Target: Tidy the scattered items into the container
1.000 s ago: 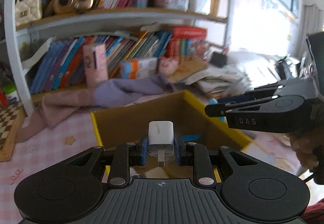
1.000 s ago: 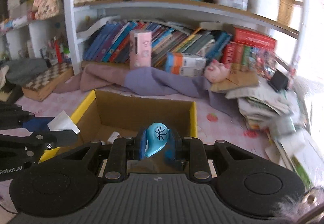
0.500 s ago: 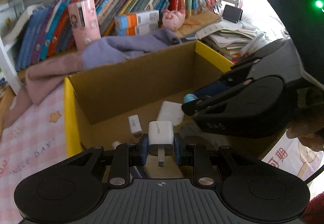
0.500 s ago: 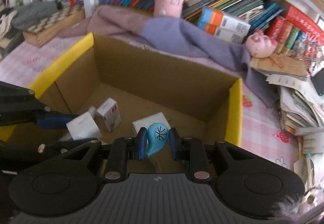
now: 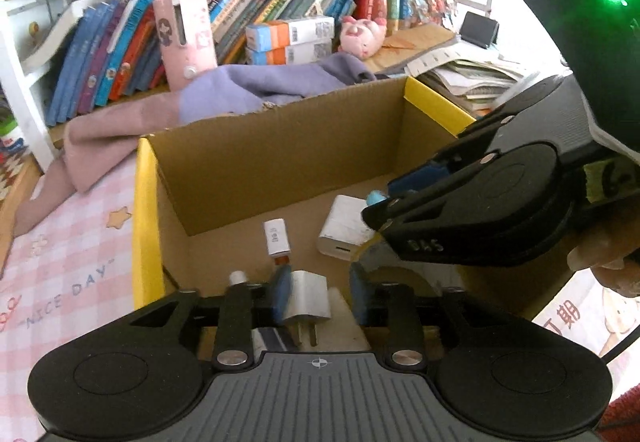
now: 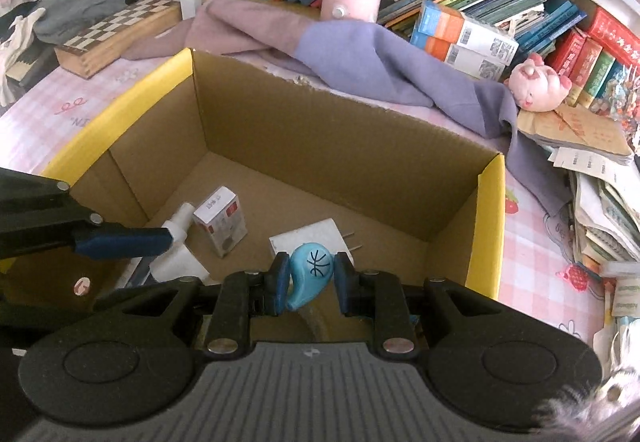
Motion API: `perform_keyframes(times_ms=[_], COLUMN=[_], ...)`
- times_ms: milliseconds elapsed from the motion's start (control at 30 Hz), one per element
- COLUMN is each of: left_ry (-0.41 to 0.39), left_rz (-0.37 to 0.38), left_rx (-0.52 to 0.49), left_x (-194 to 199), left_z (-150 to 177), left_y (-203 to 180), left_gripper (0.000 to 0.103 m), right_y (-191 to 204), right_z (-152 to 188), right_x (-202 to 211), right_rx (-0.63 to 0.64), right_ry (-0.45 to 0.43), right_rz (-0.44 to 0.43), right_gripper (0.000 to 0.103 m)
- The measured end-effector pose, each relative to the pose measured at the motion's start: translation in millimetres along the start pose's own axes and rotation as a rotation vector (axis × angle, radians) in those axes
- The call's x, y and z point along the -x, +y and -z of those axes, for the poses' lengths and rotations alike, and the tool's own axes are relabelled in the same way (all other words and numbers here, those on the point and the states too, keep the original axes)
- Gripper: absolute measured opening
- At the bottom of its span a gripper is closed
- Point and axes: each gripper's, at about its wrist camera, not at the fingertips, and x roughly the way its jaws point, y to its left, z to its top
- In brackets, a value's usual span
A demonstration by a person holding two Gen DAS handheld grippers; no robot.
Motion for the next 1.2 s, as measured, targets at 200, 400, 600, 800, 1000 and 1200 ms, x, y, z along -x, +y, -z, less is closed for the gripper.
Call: perform_keyframes(times_ms=[200,400,600,800,1000,1200], left_ry=[-0.068,-0.125,-0.208,-0.294,-0.339,-0.304], left_rz=[-0.023,-0.03,-0.051,-0.115,-0.195,-0.234], left_rx=[-0.001,0.038,0.092,0.136,0.188,0.219], left_x=[20.4,51.3,97.5,146.2,183.0,200.4], left_z=[5.2,14.7,28.9,48.8,81.5,118.1], left_y=[-3.1,3.2,15.6,24.9,32.3,36.4], left_gripper=[0.066,0.074,0.082,0.088,0.092,0.093], right_y=[-2.9,-0.4,9.5,32.9,69.5,111.9], right_z=[5.9,17.7,34.2,57.8,81.3,101.6], right_x=[16.4,46.9,89.3,122.9,147.9,165.1], right_rx=[-0.041,-0.107,-0.169,-0.23,-0.254,-0.23], right_ry=[-0.043,-0.109,-0.201,-0.274,-0.336,-0.354], right_rz=[0.017,0.048,0.089,0.132,0.165,0.176], right_gripper=[0.036,0.048,0.053,0.06,0.065,0.069])
